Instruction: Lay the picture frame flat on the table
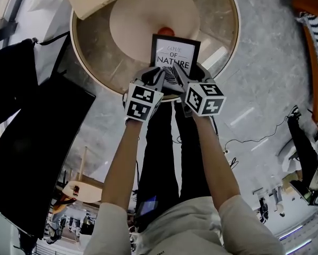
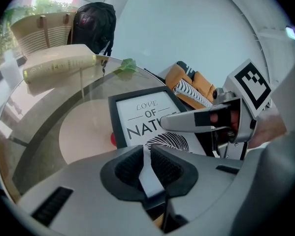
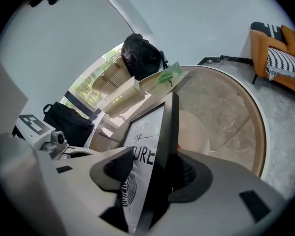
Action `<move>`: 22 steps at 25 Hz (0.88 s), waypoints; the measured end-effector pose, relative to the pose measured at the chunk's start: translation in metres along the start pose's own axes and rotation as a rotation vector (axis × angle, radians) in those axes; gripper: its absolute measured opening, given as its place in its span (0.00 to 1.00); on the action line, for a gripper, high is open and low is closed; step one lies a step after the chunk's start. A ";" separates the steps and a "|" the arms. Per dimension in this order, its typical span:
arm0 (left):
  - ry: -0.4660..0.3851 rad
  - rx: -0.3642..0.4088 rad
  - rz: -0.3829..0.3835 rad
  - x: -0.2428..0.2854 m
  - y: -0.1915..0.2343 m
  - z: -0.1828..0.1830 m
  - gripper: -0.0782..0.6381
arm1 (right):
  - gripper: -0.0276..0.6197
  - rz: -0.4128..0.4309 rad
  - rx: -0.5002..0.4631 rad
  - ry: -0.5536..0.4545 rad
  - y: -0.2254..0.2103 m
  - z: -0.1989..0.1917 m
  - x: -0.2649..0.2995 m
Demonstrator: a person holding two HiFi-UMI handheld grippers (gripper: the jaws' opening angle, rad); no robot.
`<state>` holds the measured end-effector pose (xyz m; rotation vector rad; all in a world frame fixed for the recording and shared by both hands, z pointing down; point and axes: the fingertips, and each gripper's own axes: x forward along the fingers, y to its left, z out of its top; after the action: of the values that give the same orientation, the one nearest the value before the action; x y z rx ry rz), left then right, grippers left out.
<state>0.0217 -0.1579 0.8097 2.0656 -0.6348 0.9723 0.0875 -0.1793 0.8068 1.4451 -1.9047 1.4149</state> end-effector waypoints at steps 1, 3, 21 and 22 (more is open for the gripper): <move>-0.004 -0.006 -0.004 0.000 0.002 0.000 0.19 | 0.37 0.001 0.013 0.000 0.000 0.000 0.002; -0.007 -0.019 -0.010 -0.001 0.006 -0.001 0.17 | 0.38 0.002 0.045 0.002 -0.002 -0.003 0.004; -0.044 -0.053 0.005 0.002 0.007 -0.001 0.14 | 0.40 -0.061 0.150 0.042 -0.019 -0.022 -0.007; -0.047 -0.062 0.005 0.003 0.007 -0.001 0.14 | 0.40 -0.069 0.149 0.046 -0.021 -0.024 -0.009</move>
<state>0.0186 -0.1618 0.8155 2.0381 -0.6860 0.8986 0.1032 -0.1535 0.8206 1.5158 -1.7365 1.5717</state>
